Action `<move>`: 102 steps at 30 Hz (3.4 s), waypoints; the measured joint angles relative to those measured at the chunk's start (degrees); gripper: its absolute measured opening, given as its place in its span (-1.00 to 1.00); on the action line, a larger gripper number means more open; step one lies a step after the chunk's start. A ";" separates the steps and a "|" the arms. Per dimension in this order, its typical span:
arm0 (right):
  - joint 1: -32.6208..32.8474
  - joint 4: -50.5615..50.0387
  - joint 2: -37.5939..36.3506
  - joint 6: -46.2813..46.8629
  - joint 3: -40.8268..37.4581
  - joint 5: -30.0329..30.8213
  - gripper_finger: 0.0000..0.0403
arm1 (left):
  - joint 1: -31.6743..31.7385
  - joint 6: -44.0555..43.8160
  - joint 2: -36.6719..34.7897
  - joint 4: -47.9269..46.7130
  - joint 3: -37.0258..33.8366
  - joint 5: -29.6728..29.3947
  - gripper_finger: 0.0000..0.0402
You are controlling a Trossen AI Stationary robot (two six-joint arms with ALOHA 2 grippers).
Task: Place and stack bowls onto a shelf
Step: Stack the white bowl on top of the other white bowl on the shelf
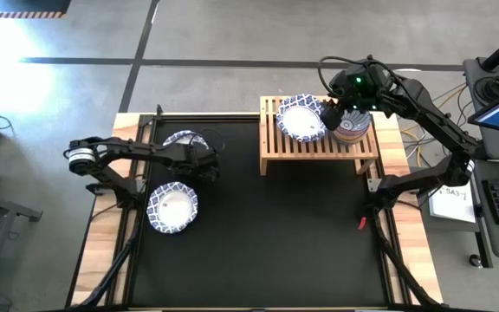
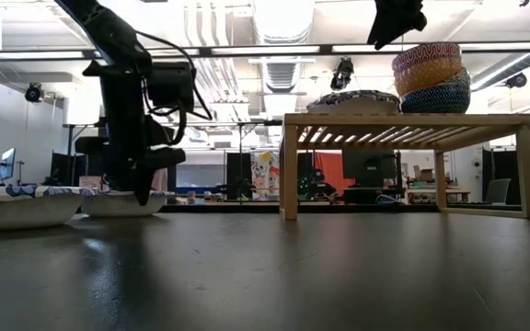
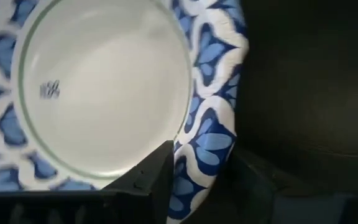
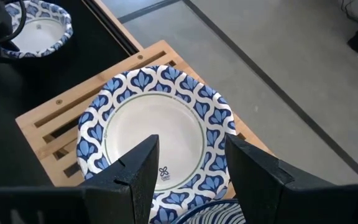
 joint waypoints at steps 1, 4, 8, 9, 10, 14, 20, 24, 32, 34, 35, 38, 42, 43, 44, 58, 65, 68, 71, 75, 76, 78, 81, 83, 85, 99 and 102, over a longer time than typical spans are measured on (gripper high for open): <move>0.00 0.00 0.00 -0.03 0.00 0.00 -0.14 | 0.02 -0.01 0.00 0.06 -0.06 -0.04 -0.44; 0.00 0.01 0.00 0.01 0.00 0.01 -0.14 | 0.02 0.00 0.00 0.07 -0.18 0.00 -0.62; 0.00 0.00 0.00 0.01 0.00 0.03 -0.14 | 0.02 0.30 -0.02 -0.50 0.17 0.26 -0.93; 0.00 0.01 0.00 0.01 0.00 0.03 -0.14 | 0.02 0.33 -0.02 -0.48 0.62 0.48 -0.95; 0.00 0.00 0.00 -0.07 0.00 0.04 -0.14 | -0.01 0.66 -0.02 -0.51 1.34 0.74 -0.95; 0.00 0.00 0.00 -1.27 0.00 0.14 -0.14 | -0.41 5.46 -0.02 -0.94 6.27 3.36 -0.98; 0.00 0.00 0.00 -5.03 0.00 0.14 -0.14 | -2.27 14.72 -0.02 -1.60 19.06 2.59 -0.99; -0.02 0.09 0.00 -5.24 0.00 0.16 -0.14 | -4.63 21.01 -0.07 -2.31 27.86 -3.53 -1.00; -0.02 3.94 -0.35 -3.29 0.00 5.13 -0.14 | -9.42 37.52 -0.07 2.15 37.18 -12.13 -1.00; -0.04 5.68 -0.41 -2.62 0.00 5.79 -0.14 | -10.17 41.49 -0.06 5.60 37.20 -12.13 -1.00; -0.04 6.25 -0.42 -2.40 0.00 5.81 -0.14 | -10.50 43.78 -0.04 7.99 36.91 -12.11 -1.00; -0.04 7.06 -0.42 -2.44 0.00 5.78 -0.14 | -11.18 51.90 -0.04 15.17 35.83 -12.06 -1.00; -0.02 6.91 -0.51 -2.44 0.00 5.76 -0.14 | -11.39 60.91 -0.02 26.39 34.01 -9.33 -1.00; -0.02 6.91 -0.64 -2.49 0.00 5.69 -0.14 | -11.37 62.17 -0.02 28.66 33.35 -7.12 -1.00; -0.04 6.93 -0.77 -2.81 0.00 5.37 -0.14 | -11.32 63.27 -0.02 30.48 32.56 -5.23 -1.00; -0.02 6.49 -3.54 -1.24 0.00 1.87 -0.14 | -10.35 78.20 11.08 44.37 37.13 -1.05 -1.00; -0.02 6.43 -5.59 -0.97 0.00 1.63 -0.14 | -8.59 77.35 19.25 42.96 46.67 -0.56 -1.00; -0.02 6.12 -6.59 -1.14 0.00 1.63 -0.14 | -8.00 75.85 22.87 36.47 52.23 0.35 -1.00; -0.02 5.64 -7.52 -2.06 0.00 1.63 -0.14 | -7.87 75.09 26.59 30.04 57.72 0.39 -1.00; -0.02 3.60 -8.56 -2.49 0.00 1.65 -0.14 | -7.81 74.68 30.03 22.95 64.91 0.48 -1.00; -0.02 2.97 -8.75 -2.52 0.00 1.65 -0.14 | -7.74 74.27 30.78 21.38 66.50 0.48 -1.00; -0.02 2.07 -9.10 -2.51 0.00 1.65 -0.14 | -7.53 73.59 32.37 17.37 69.52 0.48 -1.00; -0.02 1.10 -9.50 -2.52 0.00 1.65 -0.14 | -7.26 72.77 33.90 13.78 73.27 0.49 -1.00; -0.04 0.57 -9.70 -2.61 0.00 1.65 -0.14 | -7.11 72.11 34.25 11.91 75.37 0.48 -1.00; -0.04 0.18 -9.81 -2.92 0.00 1.67 -0.14 | -6.95 71.17 34.25 9.36 76.52 0.46 -1.00; -0.04 0.02 -9.57 -2.94 0.00 1.67 -0.14 | -6.97 68.65 34.07 4.15 76.87 0.48 -0.55; -0.04 0.00 -9.57 -3.26 0.00 1.67 -0.14 | -7.10 67.41 34.02 1.05 79.01 0.50 -0.40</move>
